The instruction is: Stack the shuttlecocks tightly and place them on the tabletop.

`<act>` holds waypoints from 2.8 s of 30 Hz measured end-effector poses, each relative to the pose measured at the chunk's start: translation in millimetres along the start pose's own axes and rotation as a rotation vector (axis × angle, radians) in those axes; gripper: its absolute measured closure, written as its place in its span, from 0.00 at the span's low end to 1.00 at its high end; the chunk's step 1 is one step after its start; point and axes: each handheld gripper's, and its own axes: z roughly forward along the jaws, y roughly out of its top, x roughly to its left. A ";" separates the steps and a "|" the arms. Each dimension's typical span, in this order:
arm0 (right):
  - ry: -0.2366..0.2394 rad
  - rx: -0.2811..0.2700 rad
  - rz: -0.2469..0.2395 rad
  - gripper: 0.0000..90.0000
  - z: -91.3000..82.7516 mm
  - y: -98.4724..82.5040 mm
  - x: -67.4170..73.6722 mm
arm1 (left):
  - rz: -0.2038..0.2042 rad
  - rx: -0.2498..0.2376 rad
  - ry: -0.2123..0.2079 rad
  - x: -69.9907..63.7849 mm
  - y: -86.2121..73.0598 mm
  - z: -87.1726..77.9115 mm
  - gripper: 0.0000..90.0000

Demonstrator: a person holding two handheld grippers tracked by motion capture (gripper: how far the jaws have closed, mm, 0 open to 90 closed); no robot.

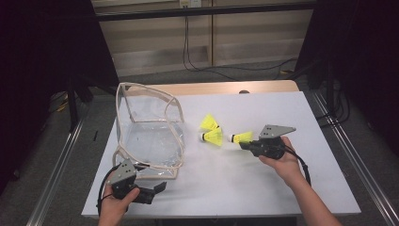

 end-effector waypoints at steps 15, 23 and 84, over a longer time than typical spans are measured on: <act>-0.009 0.004 -0.010 0.98 4.4 3.8 0.5 | 0.000 0.000 0.003 -0.4 0.2 -0.3 0.04; -0.008 0.014 -0.013 0.98 8.7 4.3 1.9 | 0.001 0.000 0.004 -0.5 0.4 -0.5 0.04; -0.020 0.040 -0.019 0.98 38.9 13.9 5.5 | 0.000 -0.008 0.000 -1.5 1.1 -0.3 0.04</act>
